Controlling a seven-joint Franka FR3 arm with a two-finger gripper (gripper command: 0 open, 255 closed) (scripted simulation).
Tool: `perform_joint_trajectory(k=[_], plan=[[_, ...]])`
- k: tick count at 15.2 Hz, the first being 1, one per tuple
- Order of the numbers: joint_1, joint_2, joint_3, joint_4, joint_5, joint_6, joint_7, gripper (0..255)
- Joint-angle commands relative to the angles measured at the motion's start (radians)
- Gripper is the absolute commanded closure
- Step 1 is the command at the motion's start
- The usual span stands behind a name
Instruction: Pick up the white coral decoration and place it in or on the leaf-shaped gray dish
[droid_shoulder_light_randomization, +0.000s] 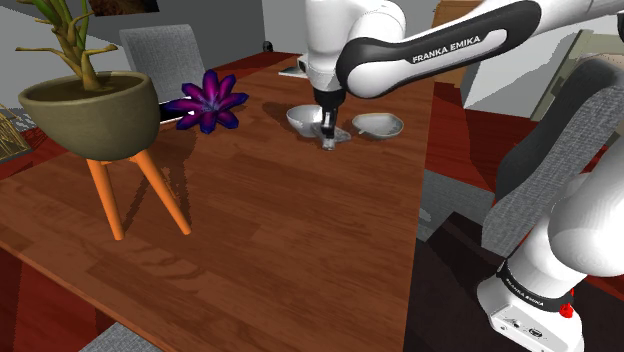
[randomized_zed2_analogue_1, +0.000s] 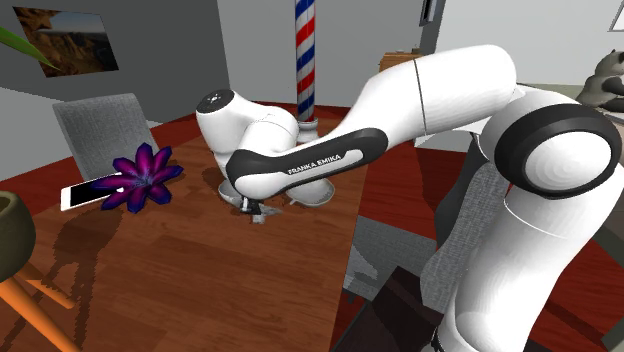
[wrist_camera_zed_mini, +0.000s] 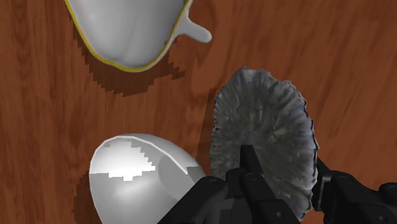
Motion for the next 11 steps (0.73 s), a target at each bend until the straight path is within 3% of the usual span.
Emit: perform_joint_trajectory(k=[1, 11], plan=[[0.0, -0.002, 0.0, 0.022, 0.004, -0.021, -0.011, 255], [0.002, -0.008, 0.002, 0.145, 0.022, -0.143, -0.058, 255]])
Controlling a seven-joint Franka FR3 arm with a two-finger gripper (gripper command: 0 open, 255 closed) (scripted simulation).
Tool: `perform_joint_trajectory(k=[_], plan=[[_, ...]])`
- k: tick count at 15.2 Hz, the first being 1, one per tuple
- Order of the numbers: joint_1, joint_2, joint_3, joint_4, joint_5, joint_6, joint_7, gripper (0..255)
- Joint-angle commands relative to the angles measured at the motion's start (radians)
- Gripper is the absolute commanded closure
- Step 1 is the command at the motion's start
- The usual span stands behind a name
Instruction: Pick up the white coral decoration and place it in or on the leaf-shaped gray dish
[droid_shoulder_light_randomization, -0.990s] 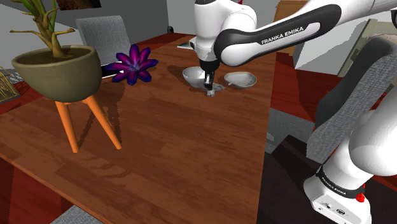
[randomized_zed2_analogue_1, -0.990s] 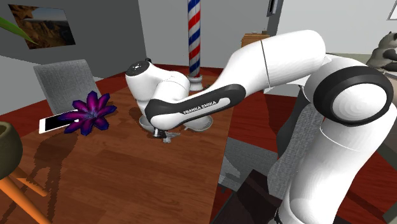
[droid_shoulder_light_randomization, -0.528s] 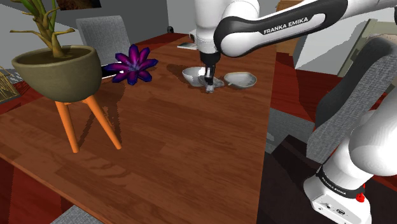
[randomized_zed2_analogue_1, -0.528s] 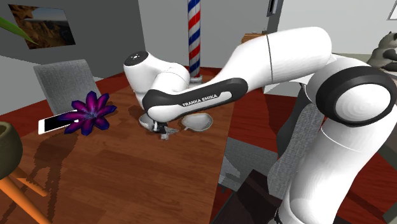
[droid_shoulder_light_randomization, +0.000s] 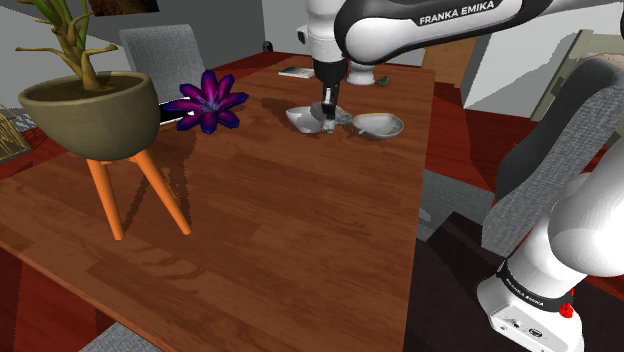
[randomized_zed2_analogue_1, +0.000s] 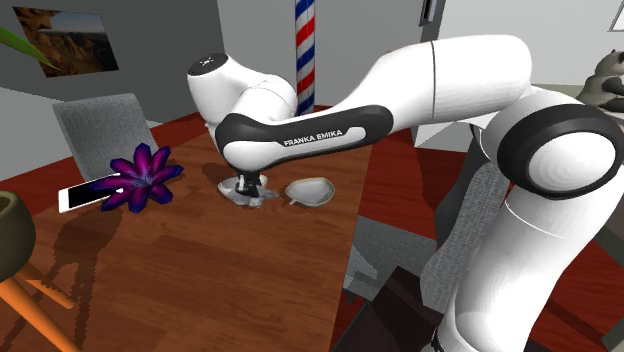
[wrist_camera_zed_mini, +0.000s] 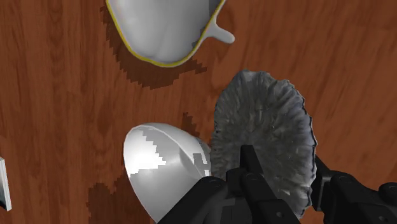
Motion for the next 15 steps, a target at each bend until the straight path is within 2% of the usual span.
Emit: perform_joint_trajectory(k=[1, 9, 15], plan=[[0.0, 0.0, 0.0, 0.026, 0.002, -0.024, -0.01, 255], [0.002, 0.013, 0.004, 0.142, 0.004, -0.123, -0.042, 255], [-0.056, -0.122, -0.089, 0.009, 0.046, -0.063, -0.188, 255]])
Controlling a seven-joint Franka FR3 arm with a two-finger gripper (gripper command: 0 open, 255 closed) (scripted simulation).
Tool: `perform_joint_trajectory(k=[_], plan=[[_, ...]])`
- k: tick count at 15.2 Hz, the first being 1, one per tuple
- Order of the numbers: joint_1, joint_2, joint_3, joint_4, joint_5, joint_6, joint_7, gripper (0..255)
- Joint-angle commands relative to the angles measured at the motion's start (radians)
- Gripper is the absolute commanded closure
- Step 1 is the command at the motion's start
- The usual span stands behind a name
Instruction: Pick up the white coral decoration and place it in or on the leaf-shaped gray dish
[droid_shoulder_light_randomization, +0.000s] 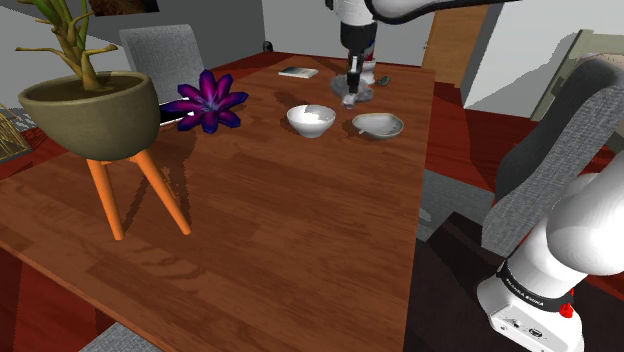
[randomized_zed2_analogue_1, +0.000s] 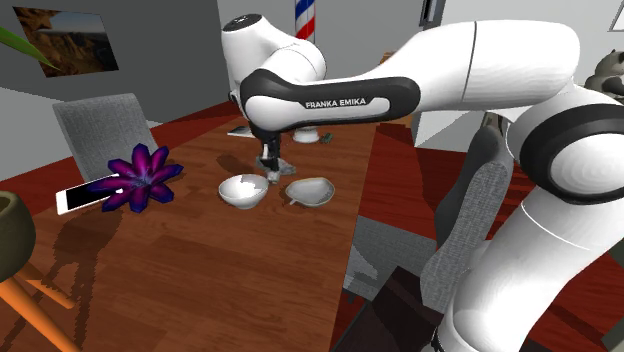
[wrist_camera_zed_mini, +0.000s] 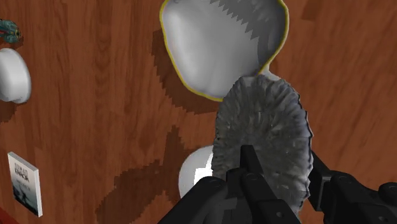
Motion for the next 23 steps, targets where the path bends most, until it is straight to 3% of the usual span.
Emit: perform_joint_trajectory(k=[1, 8, 23], plan=[[-0.017, -0.034, -0.032, -0.031, 0.009, 0.016, -0.05, 255], [-0.068, -0.128, -0.144, -0.115, 0.022, 0.061, -0.21, 255], [-0.069, -0.144, -0.148, -0.327, 0.002, 0.25, -0.15, 255]])
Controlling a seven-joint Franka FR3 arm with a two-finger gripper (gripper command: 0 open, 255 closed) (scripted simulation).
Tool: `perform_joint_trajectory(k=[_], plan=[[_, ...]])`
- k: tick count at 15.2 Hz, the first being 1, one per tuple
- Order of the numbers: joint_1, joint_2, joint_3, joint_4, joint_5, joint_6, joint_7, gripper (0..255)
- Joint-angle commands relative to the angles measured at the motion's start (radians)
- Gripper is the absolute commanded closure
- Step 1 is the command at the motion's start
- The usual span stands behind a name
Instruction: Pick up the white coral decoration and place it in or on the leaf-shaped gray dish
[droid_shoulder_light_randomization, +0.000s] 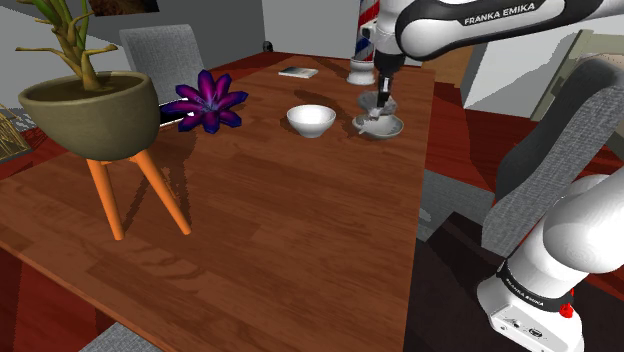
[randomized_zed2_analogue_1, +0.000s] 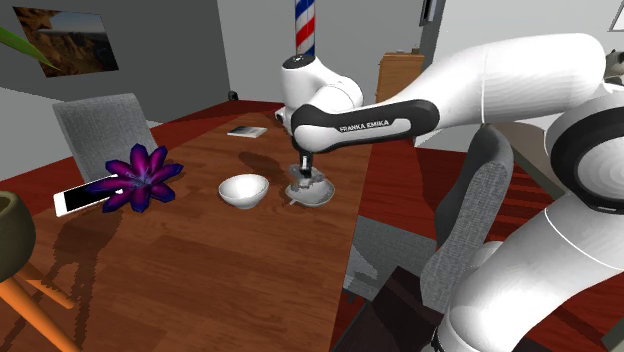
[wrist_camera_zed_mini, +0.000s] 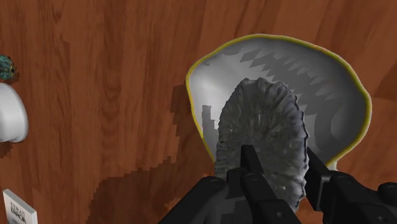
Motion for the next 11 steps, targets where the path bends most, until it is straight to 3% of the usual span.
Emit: perform_joint_trajectory(k=[1, 10, 11], plan=[[-0.001, 0.002, 0.0, -0.021, -0.004, 0.023, 0.008, 255], [-0.001, 0.003, 0.0, -0.037, -0.007, 0.04, 0.014, 255], [-0.001, 0.003, 0.0, -0.037, -0.007, 0.04, 0.014, 0]])
